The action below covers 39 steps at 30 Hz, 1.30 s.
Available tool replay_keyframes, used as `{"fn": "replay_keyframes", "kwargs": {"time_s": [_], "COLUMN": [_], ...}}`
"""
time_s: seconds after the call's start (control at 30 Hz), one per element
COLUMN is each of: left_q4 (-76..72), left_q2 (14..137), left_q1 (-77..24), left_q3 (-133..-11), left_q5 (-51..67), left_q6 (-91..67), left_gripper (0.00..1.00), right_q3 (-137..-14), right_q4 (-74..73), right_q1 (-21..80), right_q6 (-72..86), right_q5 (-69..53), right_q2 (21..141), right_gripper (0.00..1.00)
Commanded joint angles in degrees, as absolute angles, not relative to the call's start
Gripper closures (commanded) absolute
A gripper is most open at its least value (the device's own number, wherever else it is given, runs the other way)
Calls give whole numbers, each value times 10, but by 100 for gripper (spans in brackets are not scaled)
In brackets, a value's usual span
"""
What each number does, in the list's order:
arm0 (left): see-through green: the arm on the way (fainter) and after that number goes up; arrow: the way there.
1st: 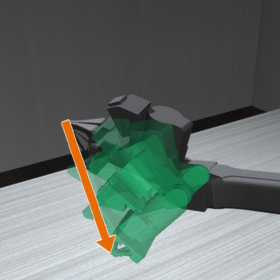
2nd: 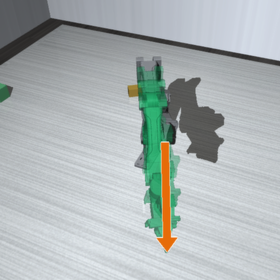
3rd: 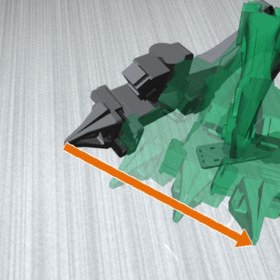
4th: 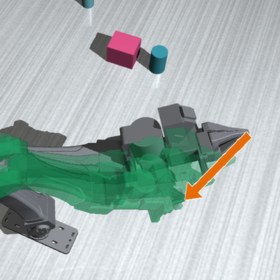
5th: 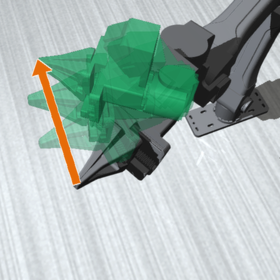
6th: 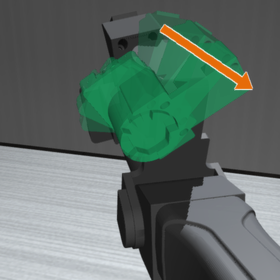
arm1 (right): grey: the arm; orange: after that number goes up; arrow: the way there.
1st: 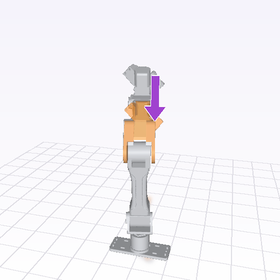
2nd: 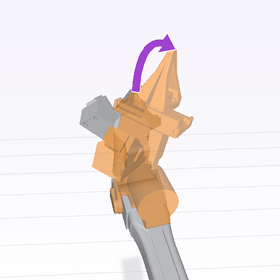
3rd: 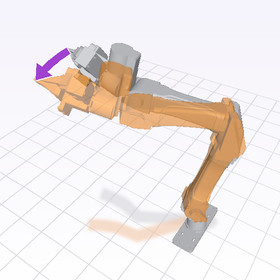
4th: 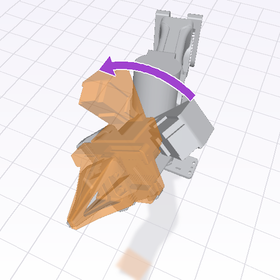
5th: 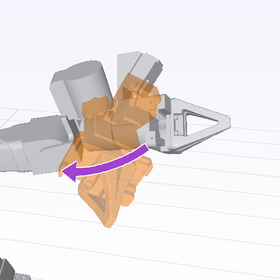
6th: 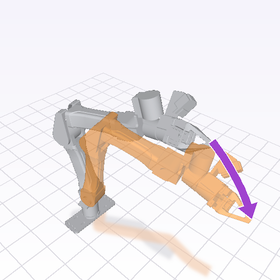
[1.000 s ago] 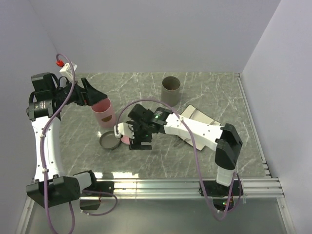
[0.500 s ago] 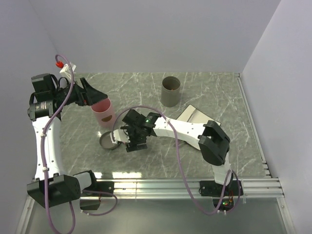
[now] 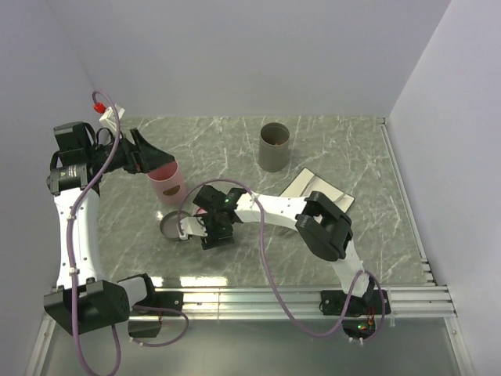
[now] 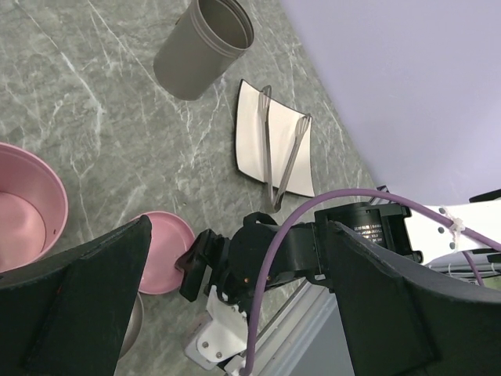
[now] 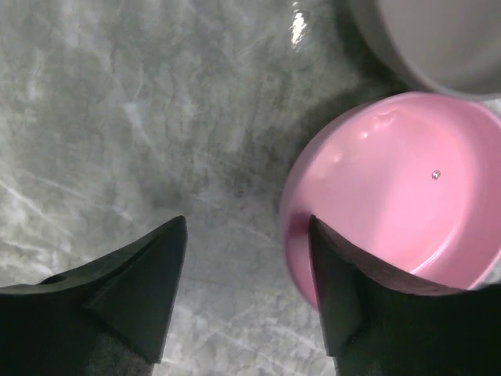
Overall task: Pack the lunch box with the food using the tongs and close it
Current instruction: Pick up the box lid from the center of the board.
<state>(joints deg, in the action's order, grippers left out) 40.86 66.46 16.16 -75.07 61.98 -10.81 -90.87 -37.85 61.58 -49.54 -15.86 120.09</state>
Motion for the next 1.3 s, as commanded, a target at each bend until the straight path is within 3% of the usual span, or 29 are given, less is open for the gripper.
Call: {"fn": "replay_keyframes", "kwargs": {"time_s": [0.0, 0.07, 0.17, 0.33, 0.53, 0.8, 0.93, 1.13, 1.27], "left_q4": [386, 386, 385, 360, 320, 245, 205, 15, -126], "left_q2": [650, 650, 650, 636, 623, 574, 548, 512, 503], "left_q1": [164, 164, 164, 163, 163, 164, 163, 162, 155], "left_q3": [-745, -745, -745, -735, -734, -722, -709, -635, -599], "left_q5": [641, 638, 636, 642, 619, 644, 606, 618, 635], "left_q6": [-112, -110, -109, -125, -170, -166, -157, -269, -305], "left_gripper": [1, 1, 1, 1, 1, 1, 1, 1, 2], "right_q3": [-920, -916, -911, -903, -927, -993, -1027, -947, -862], "right_q4": [-346, -337, -326, -300, -313, -352, -329, -65, 262], "right_q1": [615, 611, 606, 600, 584, 525, 432, 324, 277], "right_q6": [-492, -489, -474, -441, -384, -241, -124, 219, 538], "right_q5": [-161, -159, -159, -149, -184, -329, -454, -620, -663], "right_q2": [1204, 1206, 1204, 1192, 1166, 1058, 1019, 944, 918], "right_gripper": [31, 38, 57, 73, 100, 100, 100, 100, 100]}}
